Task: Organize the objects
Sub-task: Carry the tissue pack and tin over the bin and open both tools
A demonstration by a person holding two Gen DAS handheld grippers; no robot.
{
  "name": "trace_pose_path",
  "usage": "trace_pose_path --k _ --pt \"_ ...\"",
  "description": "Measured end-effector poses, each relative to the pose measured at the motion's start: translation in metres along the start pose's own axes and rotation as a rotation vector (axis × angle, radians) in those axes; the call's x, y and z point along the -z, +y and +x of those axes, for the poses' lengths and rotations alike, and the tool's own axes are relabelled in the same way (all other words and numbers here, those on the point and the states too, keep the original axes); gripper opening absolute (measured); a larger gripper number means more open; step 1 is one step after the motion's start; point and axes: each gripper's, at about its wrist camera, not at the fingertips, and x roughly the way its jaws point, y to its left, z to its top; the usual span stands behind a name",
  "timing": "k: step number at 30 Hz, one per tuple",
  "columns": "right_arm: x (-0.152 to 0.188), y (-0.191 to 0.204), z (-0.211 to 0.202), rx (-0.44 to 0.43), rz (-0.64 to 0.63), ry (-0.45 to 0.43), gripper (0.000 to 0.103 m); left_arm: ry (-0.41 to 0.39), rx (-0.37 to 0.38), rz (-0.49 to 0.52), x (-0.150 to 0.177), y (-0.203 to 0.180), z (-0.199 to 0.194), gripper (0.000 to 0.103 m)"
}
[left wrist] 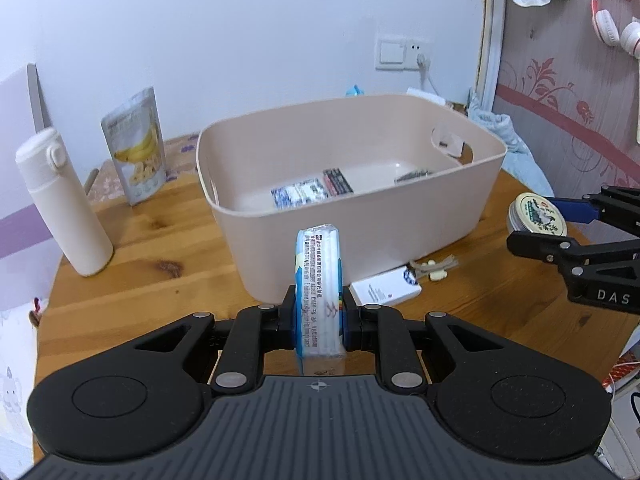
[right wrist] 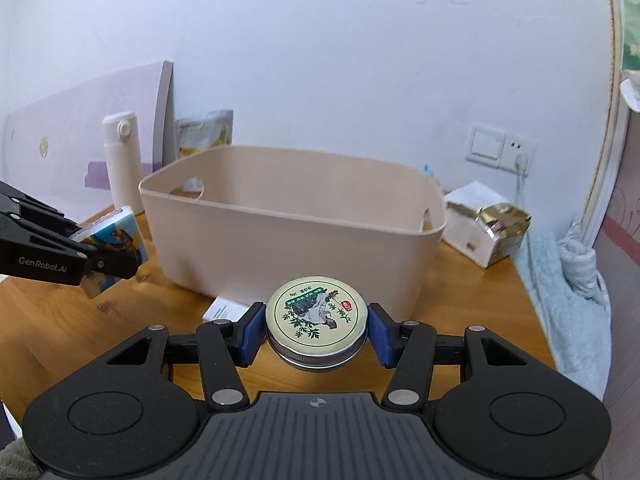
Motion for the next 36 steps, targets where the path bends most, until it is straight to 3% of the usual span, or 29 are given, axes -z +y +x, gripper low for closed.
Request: trace_pose_path --k 11,22,36 --pt "-0.028 -0.016 -0.015 0.039 0.011 -0.077 0.052 -0.083 0.002 0.015 -0.035 0.0 -0.013 0.018" --pt "-0.062 -0.029 -0.006 0.056 0.027 -0.151 0.052 -0.117 0.004 0.006 -0.073 -0.002 0.005 0.018" --pt "-0.085 -0.041 0.051 0.103 0.079 -0.086 0.052 -0.061 -0.03 -0.003 -0.103 -0.001 0.073 0.019"
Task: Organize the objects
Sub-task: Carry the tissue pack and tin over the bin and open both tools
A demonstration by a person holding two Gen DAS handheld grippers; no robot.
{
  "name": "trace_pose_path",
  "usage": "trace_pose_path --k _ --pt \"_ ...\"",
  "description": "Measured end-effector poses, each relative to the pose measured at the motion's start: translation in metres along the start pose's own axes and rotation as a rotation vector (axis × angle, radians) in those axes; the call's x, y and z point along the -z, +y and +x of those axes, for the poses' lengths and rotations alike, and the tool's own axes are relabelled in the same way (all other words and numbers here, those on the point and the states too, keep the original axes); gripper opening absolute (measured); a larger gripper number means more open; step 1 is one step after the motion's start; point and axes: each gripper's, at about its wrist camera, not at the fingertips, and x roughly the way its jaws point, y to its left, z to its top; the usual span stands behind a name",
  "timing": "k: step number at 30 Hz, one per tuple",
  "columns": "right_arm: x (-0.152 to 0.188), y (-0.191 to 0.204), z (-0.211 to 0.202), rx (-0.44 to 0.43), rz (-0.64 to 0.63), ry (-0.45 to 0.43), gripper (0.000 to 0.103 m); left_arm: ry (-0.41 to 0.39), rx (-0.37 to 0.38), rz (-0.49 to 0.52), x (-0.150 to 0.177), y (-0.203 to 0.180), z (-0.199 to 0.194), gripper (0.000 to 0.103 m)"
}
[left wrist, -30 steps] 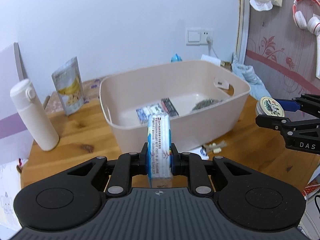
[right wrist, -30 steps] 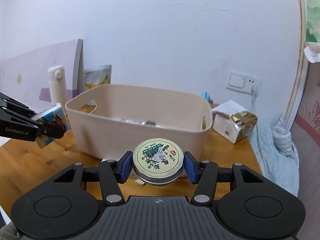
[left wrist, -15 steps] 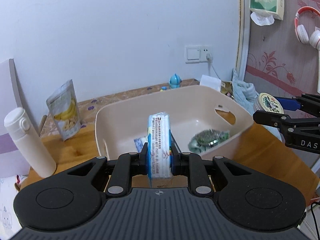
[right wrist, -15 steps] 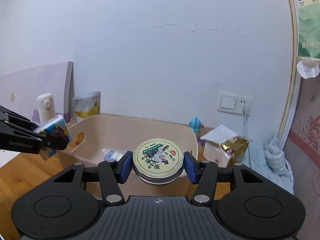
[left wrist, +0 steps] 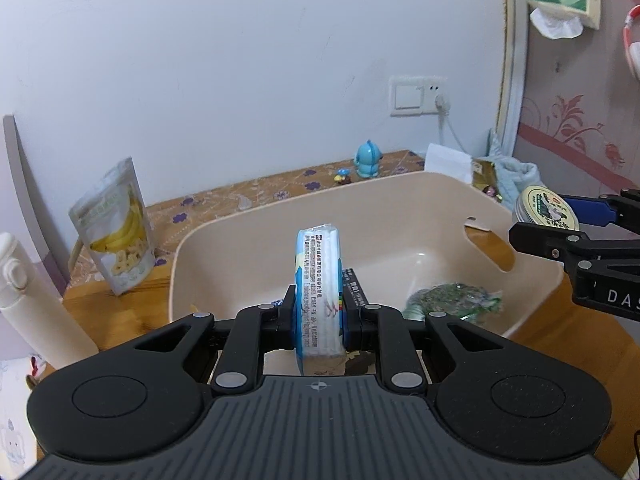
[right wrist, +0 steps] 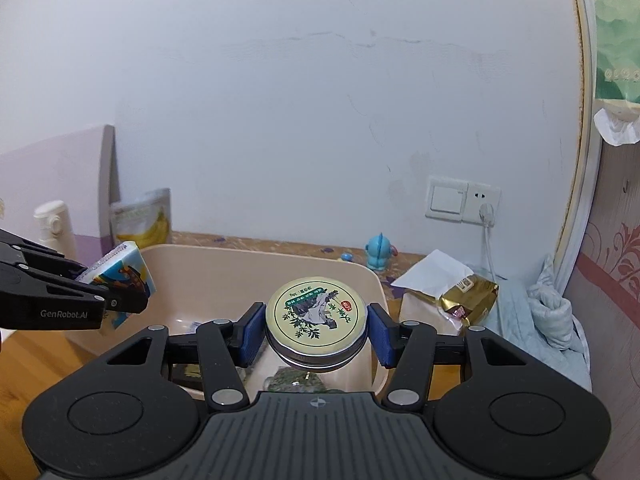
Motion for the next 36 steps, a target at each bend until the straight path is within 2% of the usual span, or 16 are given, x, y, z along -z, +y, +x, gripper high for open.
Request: trace_pose_path --k 8,14,19,26,27,28,30,33,36 --pt "0.001 0.001 0.039 0.001 0.013 0.097 0.052 0.055 -0.04 -0.013 0.001 0.006 0.042 0.019" --pt "0.01 0.006 0.062 -0.014 0.003 0.183 0.052 0.12 -0.032 -0.026 0.008 0.012 0.064 0.019" --pt "0.016 0.009 0.076 -0.022 -0.009 0.242 0.052 0.133 -0.033 -0.002 0.011 0.011 0.068 0.019" --pt "0.017 0.012 0.076 -0.015 -0.031 0.256 0.054 0.134 -0.045 -0.007 0.01 0.009 0.067 0.019" --pt "0.017 0.012 0.075 -0.01 -0.031 0.254 0.06 0.127 -0.047 -0.008 0.01 0.009 0.065 0.021" --pt "0.016 0.011 0.072 -0.011 -0.031 0.248 0.06 0.12 -0.052 -0.008 0.009 0.008 0.064 0.024" --pt "0.014 0.012 0.067 -0.018 -0.034 0.238 0.062 0.112 -0.062 -0.006 0.009 0.008 0.063 0.038" --pt "0.011 0.012 0.061 -0.014 -0.046 0.217 0.068 0.091 -0.07 -0.003 0.008 0.005 0.059 0.051" --pt "0.009 0.011 0.054 -0.015 -0.039 0.199 0.076 0.073 -0.07 -0.007 0.007 0.004 0.055 0.06"
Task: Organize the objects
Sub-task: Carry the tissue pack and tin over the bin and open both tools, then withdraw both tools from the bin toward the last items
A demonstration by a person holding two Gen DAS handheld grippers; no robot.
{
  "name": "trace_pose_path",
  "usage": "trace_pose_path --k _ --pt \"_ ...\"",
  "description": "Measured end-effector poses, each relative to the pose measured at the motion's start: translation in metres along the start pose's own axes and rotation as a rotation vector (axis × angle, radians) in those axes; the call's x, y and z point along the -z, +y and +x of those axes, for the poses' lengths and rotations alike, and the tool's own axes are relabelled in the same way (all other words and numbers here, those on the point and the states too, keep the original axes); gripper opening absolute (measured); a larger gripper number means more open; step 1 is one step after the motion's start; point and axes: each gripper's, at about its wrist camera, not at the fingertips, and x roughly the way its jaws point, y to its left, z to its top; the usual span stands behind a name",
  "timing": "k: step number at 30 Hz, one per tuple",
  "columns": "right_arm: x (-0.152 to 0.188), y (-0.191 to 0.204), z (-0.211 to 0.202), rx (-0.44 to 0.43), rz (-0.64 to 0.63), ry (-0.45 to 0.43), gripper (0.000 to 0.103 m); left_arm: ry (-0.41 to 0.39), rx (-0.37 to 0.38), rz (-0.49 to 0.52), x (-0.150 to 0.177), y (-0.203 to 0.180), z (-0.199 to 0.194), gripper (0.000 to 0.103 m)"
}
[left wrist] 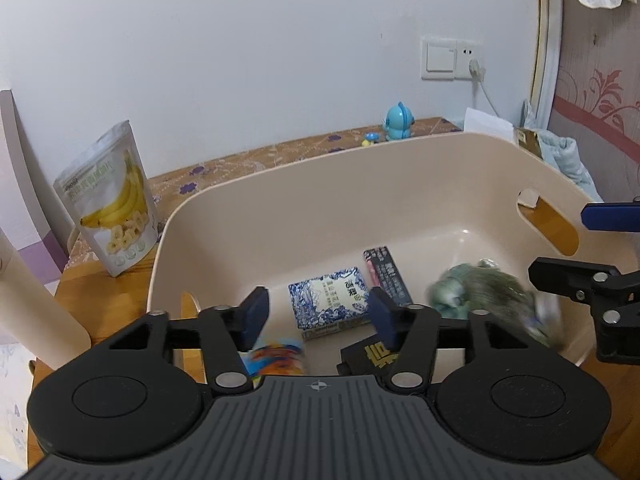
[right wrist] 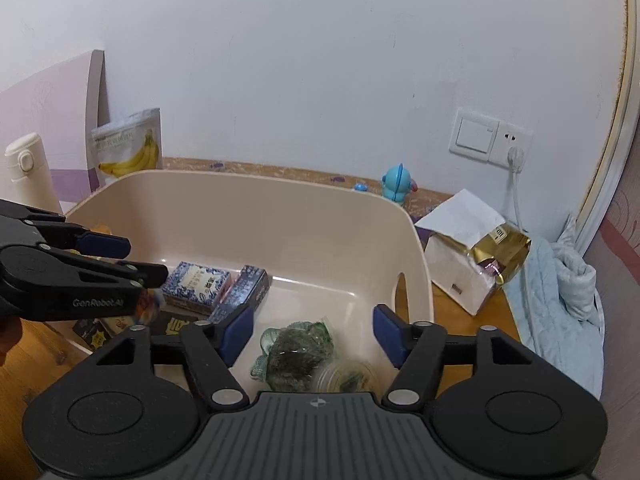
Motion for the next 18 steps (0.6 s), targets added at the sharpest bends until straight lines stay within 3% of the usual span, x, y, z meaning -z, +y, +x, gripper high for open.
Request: trace_pose_path --k 6,18 --pt "-0.003 -0.005 -0.014 -0.001 0.032 -0.037 0.092 -0.034 0.003 -0.013 -0.003 -0.001 -0.015 0.066" --pt "-0.003 -0.004 -0.047 -0.013 0.05 -0.111 0.099 -0.104 -0.011 -0.039 -0.009 0.005 -0.059 0.071"
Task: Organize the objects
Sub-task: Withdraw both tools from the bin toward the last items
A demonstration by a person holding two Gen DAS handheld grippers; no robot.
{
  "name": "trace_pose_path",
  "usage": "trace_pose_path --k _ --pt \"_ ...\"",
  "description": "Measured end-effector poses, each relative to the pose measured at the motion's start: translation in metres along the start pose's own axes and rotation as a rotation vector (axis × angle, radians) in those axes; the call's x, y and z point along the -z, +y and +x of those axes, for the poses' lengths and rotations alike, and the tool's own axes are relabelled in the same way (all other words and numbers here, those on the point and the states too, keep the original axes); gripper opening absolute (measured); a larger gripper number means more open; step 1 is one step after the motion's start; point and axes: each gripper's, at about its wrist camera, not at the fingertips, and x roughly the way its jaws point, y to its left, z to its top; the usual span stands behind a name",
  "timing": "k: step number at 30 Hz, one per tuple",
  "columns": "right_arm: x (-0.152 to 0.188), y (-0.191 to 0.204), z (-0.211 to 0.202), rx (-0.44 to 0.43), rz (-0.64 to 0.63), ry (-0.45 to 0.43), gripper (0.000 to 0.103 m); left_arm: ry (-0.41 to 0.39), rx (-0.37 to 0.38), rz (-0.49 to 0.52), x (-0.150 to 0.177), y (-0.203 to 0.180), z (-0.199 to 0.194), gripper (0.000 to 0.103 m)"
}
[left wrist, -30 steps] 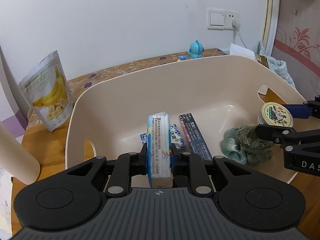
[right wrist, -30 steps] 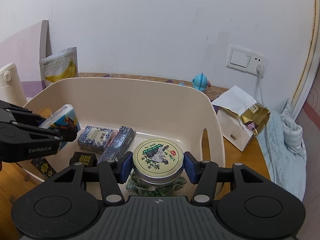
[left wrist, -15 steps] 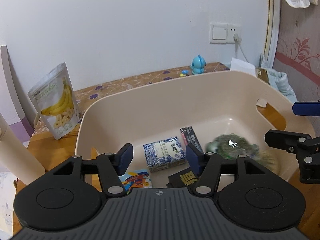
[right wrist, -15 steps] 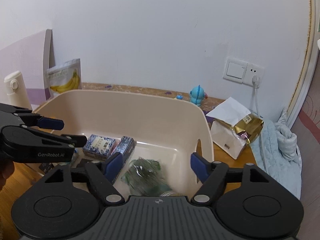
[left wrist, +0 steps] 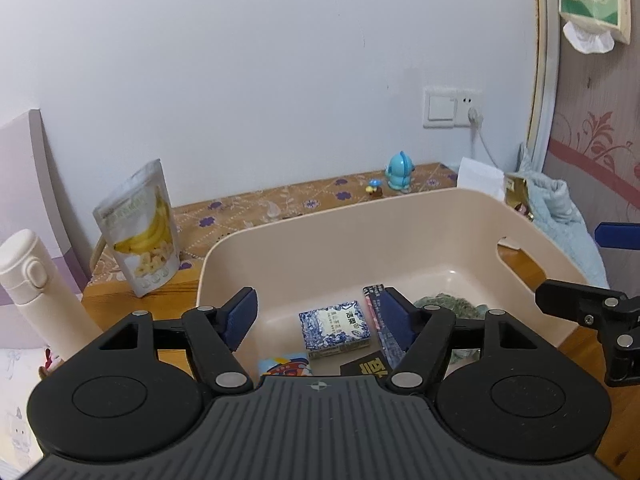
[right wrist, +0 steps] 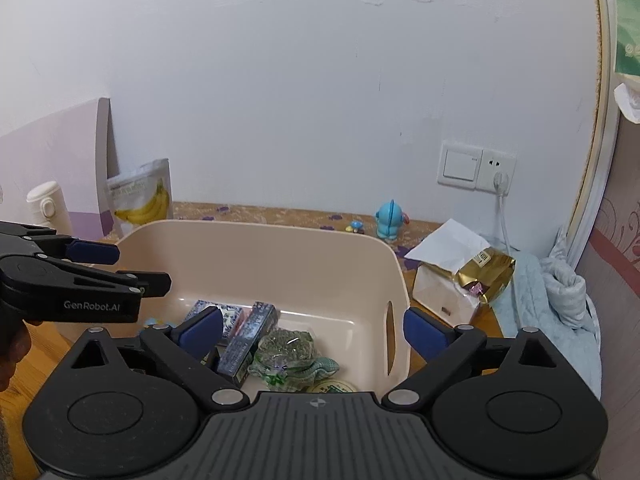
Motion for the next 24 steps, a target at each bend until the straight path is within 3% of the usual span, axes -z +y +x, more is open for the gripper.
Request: trace_pose_path --k 11,24 --pt "0.007 -0.001 -0.034 -0.012 -0.009 -0.031 0.103 -0.049 0.003 -0.005 0.008 0.0 -0.051 0.077" --pt "0.038 0.006 -0.064 0.011 -0.064 -0.014 0.103 -0.034 -0.002 0.014 0.04 0.005 -0.083 0.079"
